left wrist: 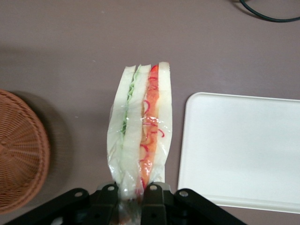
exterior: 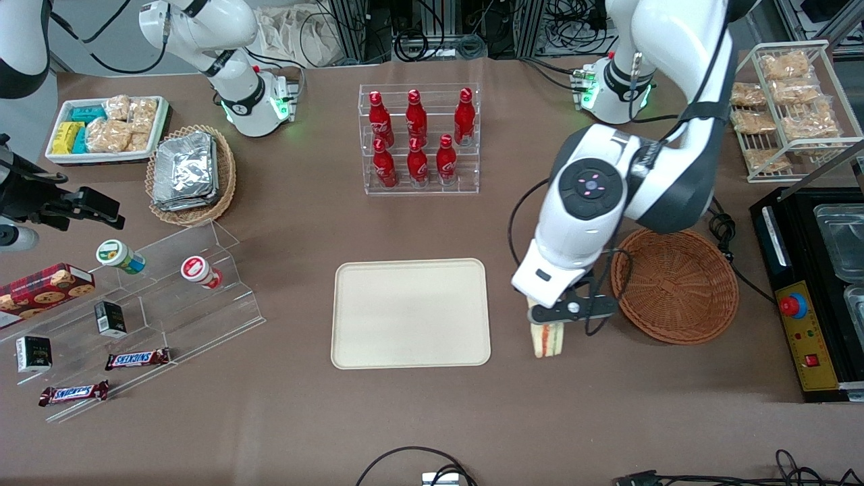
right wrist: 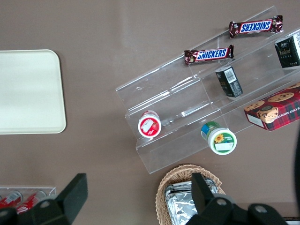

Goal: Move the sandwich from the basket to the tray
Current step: 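Carry the held sandwich over the cream tray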

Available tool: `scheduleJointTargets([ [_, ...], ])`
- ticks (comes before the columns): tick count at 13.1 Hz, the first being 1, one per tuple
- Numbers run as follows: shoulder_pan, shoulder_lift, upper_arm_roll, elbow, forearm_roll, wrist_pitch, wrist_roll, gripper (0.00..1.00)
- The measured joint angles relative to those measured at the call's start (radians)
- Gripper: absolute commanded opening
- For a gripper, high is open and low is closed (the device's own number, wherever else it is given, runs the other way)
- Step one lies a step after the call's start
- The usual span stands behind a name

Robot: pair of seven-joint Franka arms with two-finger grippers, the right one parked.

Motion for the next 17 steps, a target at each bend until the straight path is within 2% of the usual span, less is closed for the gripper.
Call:
scheduleJointTargets([
  [5, -0.065, 0.091, -0.005, 0.039, -0.001, 0.06, -0.073, 0.05],
  [13, -0.081, 0.205, -0.1, 0.042, 0.001, 0.18, -0.119, 0.07],
  [17, -0.126, 0.268, -0.101, 0.043, 0.039, 0.194, -0.125, 0.08],
])
